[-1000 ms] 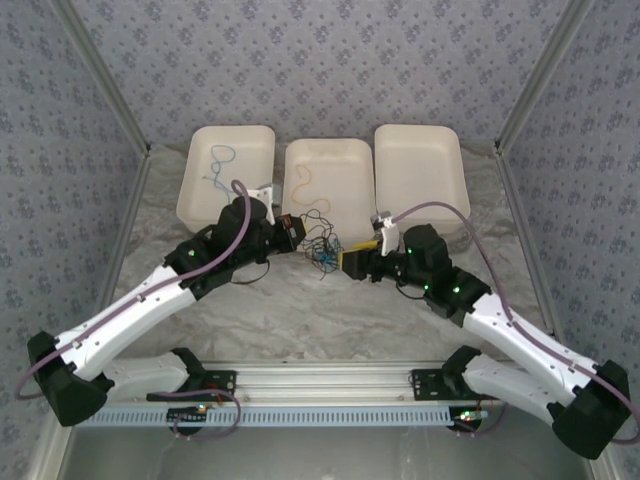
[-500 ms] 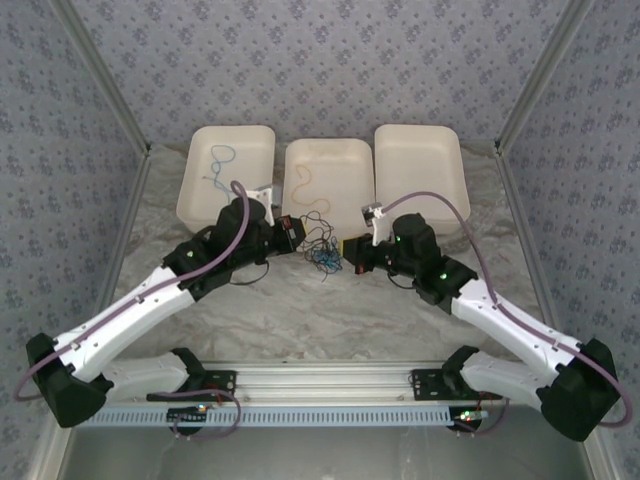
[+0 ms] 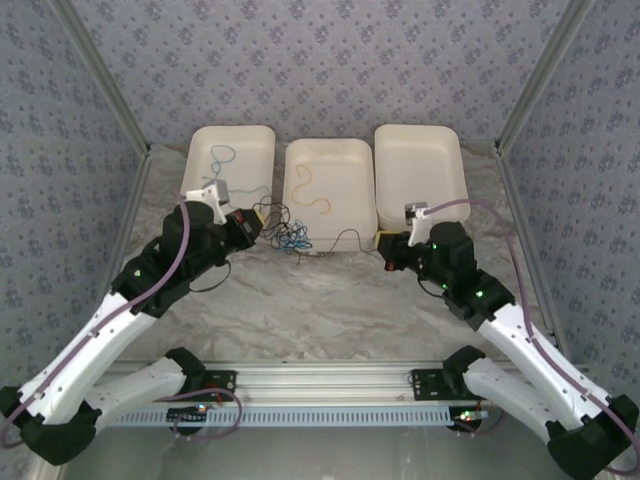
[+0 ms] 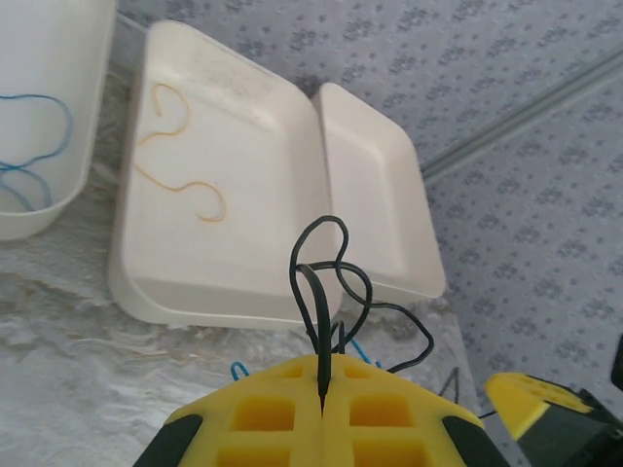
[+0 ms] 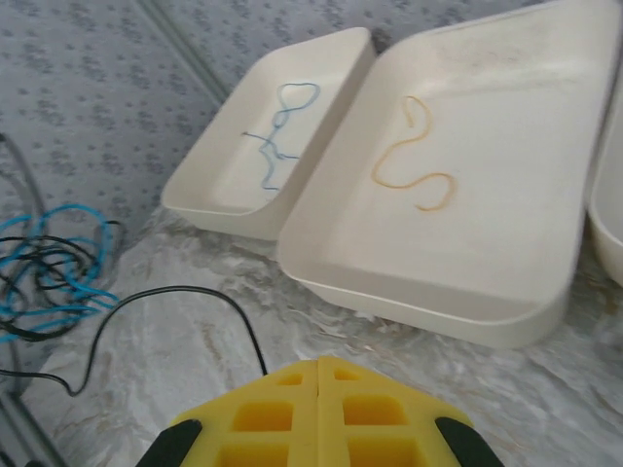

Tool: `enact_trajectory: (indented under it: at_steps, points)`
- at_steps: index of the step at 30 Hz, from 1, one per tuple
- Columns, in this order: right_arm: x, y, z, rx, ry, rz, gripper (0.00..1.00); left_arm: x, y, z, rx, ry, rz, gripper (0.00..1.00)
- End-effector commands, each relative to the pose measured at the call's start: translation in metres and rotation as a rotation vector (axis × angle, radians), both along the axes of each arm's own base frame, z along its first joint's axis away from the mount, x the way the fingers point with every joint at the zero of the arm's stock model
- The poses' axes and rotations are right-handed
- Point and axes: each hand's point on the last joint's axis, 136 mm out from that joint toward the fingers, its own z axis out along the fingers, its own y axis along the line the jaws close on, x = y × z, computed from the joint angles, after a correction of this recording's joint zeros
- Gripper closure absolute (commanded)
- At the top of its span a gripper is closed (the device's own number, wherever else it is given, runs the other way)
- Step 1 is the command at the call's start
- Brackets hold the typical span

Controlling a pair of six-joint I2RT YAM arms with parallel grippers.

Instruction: Untangle the cables

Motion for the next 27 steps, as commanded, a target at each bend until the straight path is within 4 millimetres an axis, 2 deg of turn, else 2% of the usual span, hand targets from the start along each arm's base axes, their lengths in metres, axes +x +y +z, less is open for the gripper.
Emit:
enact_trajectory:
  at_steps: [1,4,8,13,19,21,27]
  points:
    - [-0.003,-0.030,-0.013,-0.052,0.049,-0.100,1.00,-0.005,0.043,0.015,0.077,-0.027,0.145,1.00]
    - [-0.001,-0.059,-0.005,-0.074,0.043,-0.207,1.00,-0.012,0.085,0.009,0.165,0.006,0.294,1.00]
    - [0.002,-0.090,0.011,-0.092,0.043,-0.329,1.00,-0.015,0.116,-0.001,0.223,0.027,0.412,1.00]
    - [0.007,-0.112,0.035,-0.077,0.015,-0.414,1.00,-0.011,0.129,-0.018,0.272,0.065,0.456,1.00]
    - [0.006,-0.130,0.058,-0.071,-0.024,-0.482,1.00,-0.008,0.132,-0.039,0.338,0.116,0.459,1.00]
    - [0.003,-0.136,0.060,-0.090,-0.024,-0.499,1.00,-0.009,0.144,-0.050,0.386,0.150,0.505,1.00]
    - [-0.006,-0.163,0.094,-0.087,-0.081,-0.586,1.00,-0.018,0.183,-0.073,0.435,0.220,0.635,1.00]
